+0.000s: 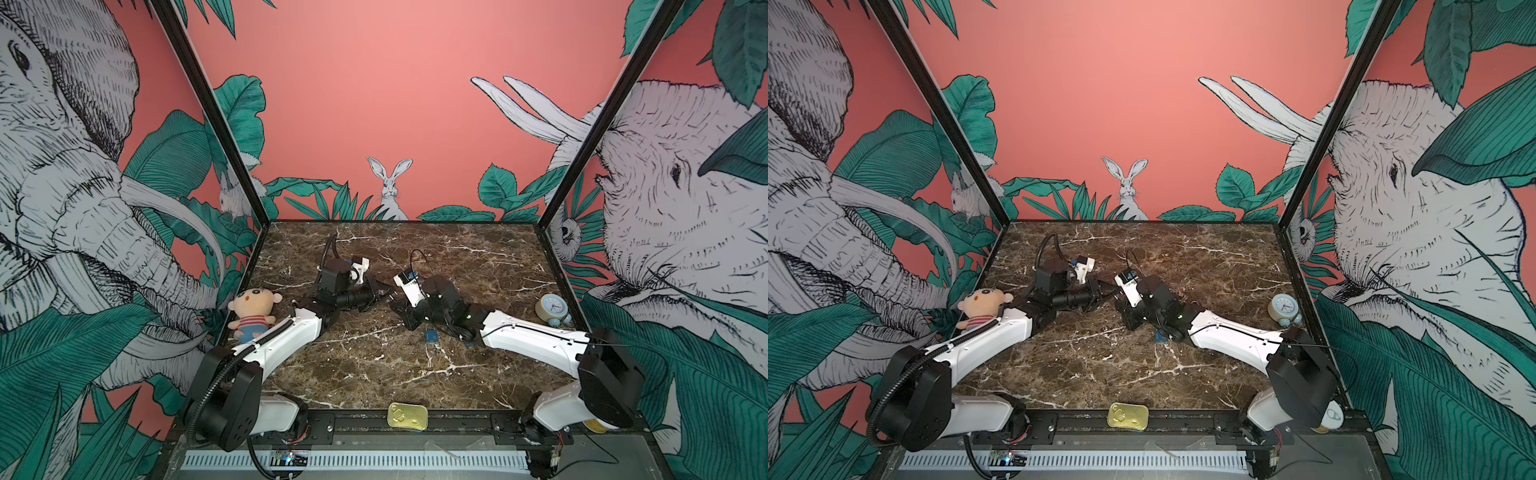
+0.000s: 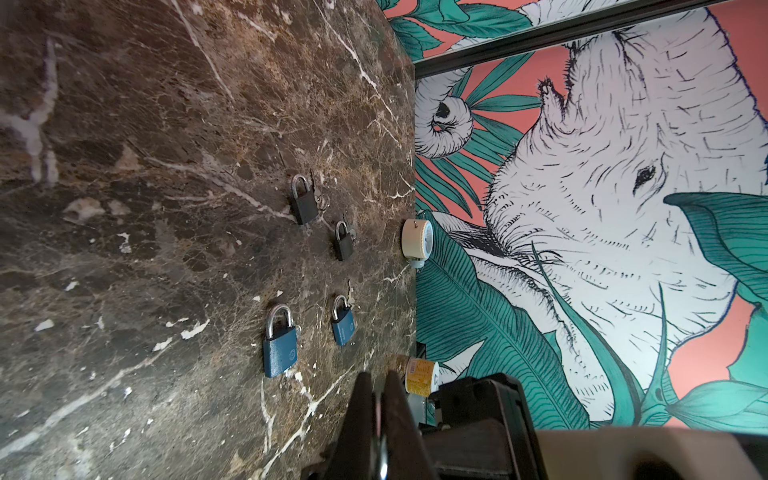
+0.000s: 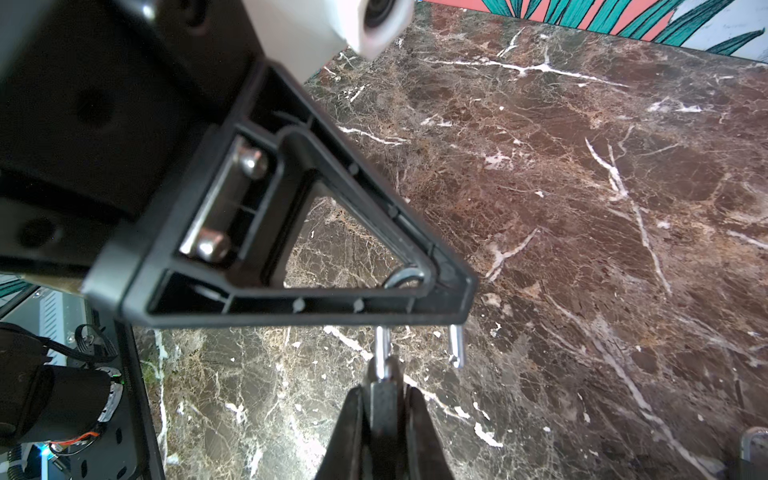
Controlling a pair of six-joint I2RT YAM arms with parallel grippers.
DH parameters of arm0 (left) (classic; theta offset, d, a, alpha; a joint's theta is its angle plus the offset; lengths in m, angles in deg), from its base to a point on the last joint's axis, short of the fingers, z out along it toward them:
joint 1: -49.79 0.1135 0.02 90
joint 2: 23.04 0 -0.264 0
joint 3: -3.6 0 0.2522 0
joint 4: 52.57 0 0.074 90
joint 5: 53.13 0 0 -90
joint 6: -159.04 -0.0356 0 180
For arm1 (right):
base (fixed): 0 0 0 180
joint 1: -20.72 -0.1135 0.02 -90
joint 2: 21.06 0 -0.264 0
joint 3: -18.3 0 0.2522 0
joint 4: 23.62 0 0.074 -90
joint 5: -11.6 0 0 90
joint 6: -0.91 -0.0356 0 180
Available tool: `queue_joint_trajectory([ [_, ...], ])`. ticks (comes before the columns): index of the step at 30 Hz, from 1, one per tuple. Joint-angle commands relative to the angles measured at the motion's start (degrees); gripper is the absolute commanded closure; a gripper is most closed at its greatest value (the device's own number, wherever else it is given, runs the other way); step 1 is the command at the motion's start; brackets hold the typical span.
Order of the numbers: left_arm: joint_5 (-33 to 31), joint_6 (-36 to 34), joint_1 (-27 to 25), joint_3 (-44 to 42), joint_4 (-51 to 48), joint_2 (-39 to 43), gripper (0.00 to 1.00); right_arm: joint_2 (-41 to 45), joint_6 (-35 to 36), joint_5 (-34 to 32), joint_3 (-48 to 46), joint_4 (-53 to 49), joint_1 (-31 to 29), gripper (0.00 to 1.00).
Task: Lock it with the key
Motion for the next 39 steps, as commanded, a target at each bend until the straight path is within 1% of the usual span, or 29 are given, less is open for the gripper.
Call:
queue_joint_trajectory([
  [1,-1.6,-4.5,-0.2,3.4,-2.7,3.6,0.87,2.6,0.3,0.5,1.8,-4.1,0.7,1.0],
  [3,-4.4,-8.2,0.0,5.2,-7.0,4.3,0.74,3.5,0.9,1.9,2.2,-6.6,1.0,1.0],
  [4,-5.1,-10.5,0.2,6.1,-9.5,4.6,0.7,4.1,1.3,2.7,2.3,-8.1,1.2,1.0],
  [7,-7.7,-16.9,0.2,8.6,-16.2,5.5,0.67,5.7,2.0,5.1,2.5,-11.2,1.6,1.0],
  [9,-8.3,-20.6,0.2,9.6,-18.6,6.0,0.68,6.7,2.3,6.7,2.8,-13.4,1.9,1.0],
  [11,-6.7,-23.1,0.2,9.8,-18.4,6.1,0.73,7.5,2.5,8.1,2.9,-14.5,2.0,1.0],
  [14,-1.4,-25.7,0.2,10.2,-17.2,5.1,0.83,8.3,2.5,10.3,3.3,-15.5,2.1,1.0],
  [15,1.5,-26.3,0.2,10.3,-16.5,4.5,0.86,8.4,2.5,10.8,3.5,-15.8,2.1,1.0],
  [18,6.1,-27.1,0.1,10.2,-14.5,2.8,0.91,8.4,2.7,12.3,4.3,-16.6,2.1,1.0],
  [23,11.8,-28.2,-0.4,10.5,-13.5,0.5,0.92,8.0,2.8,13.4,5.2,-17.7,2.3,1.0],
  [27,13.8,-29.4,-0.4,10.3,-14.5,-0.5,0.93,8.0,2.6,14.1,5.7,-17.8,2.8,1.0],
  [30,13.7,-30.7,-0.4,10.1,-16.5,-0.4,0.93,8.4,2.0,15.1,5.6,-17.5,3.7,1.0],
  [39,15.1,-30.7,-0.4,8.8,-16.1,0.4,0.93,10.1,0.8,17.3,4.9,-16.9,6.4,1.0],
])
